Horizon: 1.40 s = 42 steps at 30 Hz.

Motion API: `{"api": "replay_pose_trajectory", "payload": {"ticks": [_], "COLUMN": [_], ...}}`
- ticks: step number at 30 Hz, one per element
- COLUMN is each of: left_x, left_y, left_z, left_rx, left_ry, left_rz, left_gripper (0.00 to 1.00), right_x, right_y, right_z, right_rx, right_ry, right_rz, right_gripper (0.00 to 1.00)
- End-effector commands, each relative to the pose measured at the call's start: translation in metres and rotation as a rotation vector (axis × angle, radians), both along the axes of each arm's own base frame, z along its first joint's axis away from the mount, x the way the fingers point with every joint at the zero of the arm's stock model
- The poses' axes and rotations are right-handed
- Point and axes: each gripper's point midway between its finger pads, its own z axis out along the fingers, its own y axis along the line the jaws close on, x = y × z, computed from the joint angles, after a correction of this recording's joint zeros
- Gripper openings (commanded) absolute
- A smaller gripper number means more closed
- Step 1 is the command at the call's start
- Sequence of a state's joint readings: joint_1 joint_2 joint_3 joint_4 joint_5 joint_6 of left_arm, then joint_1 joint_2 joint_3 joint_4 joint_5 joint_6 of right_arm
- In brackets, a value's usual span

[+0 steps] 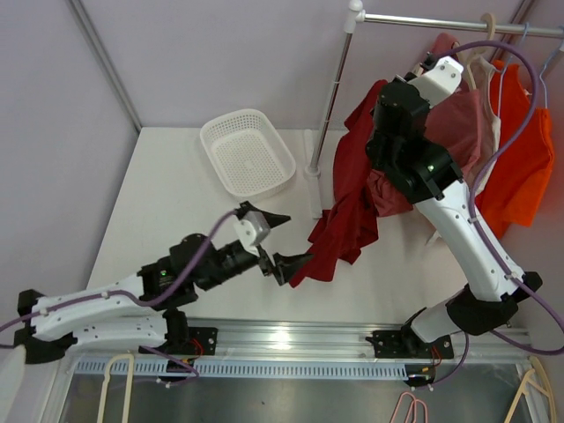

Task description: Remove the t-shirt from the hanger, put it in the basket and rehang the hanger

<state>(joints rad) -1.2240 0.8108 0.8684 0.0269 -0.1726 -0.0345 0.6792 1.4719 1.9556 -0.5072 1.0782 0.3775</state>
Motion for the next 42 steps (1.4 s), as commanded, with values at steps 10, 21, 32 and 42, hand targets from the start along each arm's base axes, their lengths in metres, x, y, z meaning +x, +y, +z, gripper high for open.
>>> {"api": "replay_pose_trajectory", "payload": {"ticks": [10, 21, 32, 42], "left_x": [0.012, 0.039, 0.010, -0.048], "left_y": [-0.022, -0.053, -0.053, -0.020], "left_z": [-0.012, -0.018, 0.008, 0.006], "left_rx": [0.031, 0.062, -0.018, -0.041], "left_ry": [-0.213, -0.209, -0.177, -0.181], "left_rz": [0.105, 0.191, 0.012, -0.087], "left_gripper": [1.00, 0.99, 0.01, 0.01], "right_x": [-0.009, -0.009, -0.002, 0.029], "right_y": [-0.002, 0.018, 0.024, -0.008], "right_z": [0.017, 0.014, 0.008, 0.003], "right_rx": [0.056, 0.042, 0.002, -0.031], "right_ry": [-0.053, -0.057, -0.042, -0.011], "right_rz": [-0.090, -0.046, -0.056, -0.083], "right_gripper": [0.00, 0.00, 0.00, 0.00]}}
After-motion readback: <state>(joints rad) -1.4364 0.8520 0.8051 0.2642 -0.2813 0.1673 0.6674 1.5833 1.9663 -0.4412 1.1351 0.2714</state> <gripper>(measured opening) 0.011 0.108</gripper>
